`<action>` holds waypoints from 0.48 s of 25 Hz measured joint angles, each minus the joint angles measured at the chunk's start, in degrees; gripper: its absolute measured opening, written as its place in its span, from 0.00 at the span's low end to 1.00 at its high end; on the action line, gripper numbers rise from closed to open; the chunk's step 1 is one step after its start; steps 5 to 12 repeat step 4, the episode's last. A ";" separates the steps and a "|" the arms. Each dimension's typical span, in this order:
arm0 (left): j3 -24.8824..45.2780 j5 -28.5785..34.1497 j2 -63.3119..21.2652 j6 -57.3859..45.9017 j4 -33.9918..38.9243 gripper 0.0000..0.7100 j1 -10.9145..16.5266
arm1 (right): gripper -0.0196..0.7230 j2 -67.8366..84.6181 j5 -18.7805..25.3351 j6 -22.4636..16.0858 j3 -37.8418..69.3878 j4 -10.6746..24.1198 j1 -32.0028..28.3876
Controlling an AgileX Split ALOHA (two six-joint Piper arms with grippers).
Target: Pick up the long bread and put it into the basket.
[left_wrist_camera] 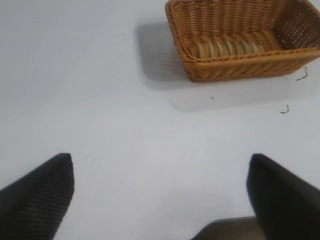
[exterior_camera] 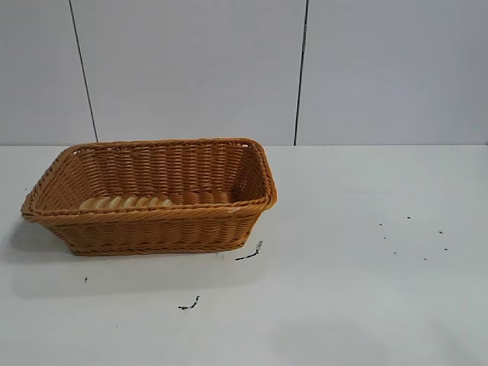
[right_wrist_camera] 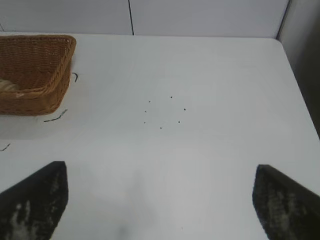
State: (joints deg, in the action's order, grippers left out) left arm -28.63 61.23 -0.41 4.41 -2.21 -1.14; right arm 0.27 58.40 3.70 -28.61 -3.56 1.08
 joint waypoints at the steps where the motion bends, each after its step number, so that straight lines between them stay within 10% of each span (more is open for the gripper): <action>1: 0.00 0.00 0.00 0.00 0.00 0.97 0.00 | 0.95 0.00 0.00 0.00 0.00 0.00 0.00; 12: 0.00 0.00 0.00 0.00 0.00 0.97 0.00 | 0.95 0.00 0.06 -0.01 0.00 0.00 0.00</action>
